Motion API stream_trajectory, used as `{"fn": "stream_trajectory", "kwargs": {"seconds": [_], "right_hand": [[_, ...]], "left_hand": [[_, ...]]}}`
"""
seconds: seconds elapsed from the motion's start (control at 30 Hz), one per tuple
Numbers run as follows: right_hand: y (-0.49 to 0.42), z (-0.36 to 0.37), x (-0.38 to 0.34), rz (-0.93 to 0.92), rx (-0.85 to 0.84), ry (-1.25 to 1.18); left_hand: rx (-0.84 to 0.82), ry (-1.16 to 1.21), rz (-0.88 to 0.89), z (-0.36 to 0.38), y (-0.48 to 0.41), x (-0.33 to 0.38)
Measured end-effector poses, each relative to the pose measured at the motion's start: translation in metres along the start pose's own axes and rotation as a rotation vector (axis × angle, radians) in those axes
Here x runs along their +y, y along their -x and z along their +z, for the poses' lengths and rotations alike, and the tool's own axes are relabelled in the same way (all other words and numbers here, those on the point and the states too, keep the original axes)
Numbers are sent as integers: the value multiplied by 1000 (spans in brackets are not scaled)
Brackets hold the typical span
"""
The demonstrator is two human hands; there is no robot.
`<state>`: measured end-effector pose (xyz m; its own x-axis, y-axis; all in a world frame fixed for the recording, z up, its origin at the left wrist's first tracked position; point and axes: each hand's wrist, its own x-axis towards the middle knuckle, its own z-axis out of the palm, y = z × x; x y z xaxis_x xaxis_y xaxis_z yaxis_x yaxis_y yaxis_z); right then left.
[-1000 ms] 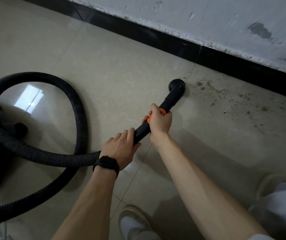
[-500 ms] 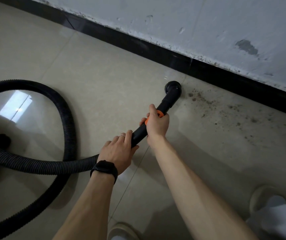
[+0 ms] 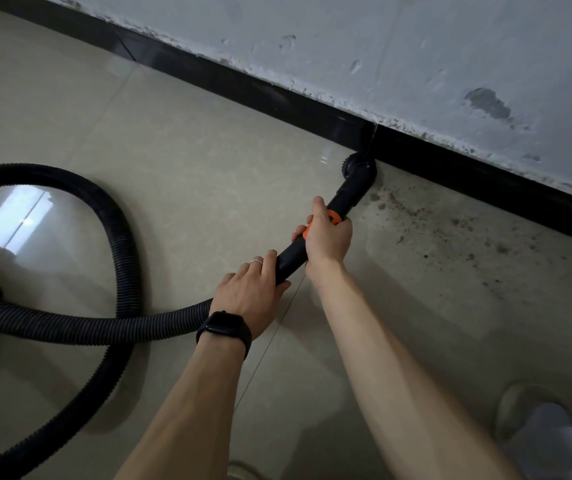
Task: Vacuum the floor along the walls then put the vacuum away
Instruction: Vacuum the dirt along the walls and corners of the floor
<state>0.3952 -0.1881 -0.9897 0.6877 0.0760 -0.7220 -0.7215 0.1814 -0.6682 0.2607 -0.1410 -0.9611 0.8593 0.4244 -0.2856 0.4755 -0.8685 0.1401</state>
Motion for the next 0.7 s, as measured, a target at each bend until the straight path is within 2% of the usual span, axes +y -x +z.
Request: {"fn": "stream_trajectory", "kwargs": {"seconds": [0.17, 0.37, 0.47, 0.53, 0.7], "right_hand": [[-9, 8, -1, -56, 24, 123], [-11, 46, -11, -131, 11, 537], [-7, 61, -15, -134, -34, 665], [-3, 62, -17, -102, -43, 685], [29, 34, 3, -15, -71, 553]], "left_hand": [[-30, 65, -61, 5, -7, 4], [34, 182, -228, 6, -8, 3], [25, 256, -229, 3, -7, -1], [24, 219, -196, -1, -4, -4], [-12, 32, -74, -5, 29, -22]]}}
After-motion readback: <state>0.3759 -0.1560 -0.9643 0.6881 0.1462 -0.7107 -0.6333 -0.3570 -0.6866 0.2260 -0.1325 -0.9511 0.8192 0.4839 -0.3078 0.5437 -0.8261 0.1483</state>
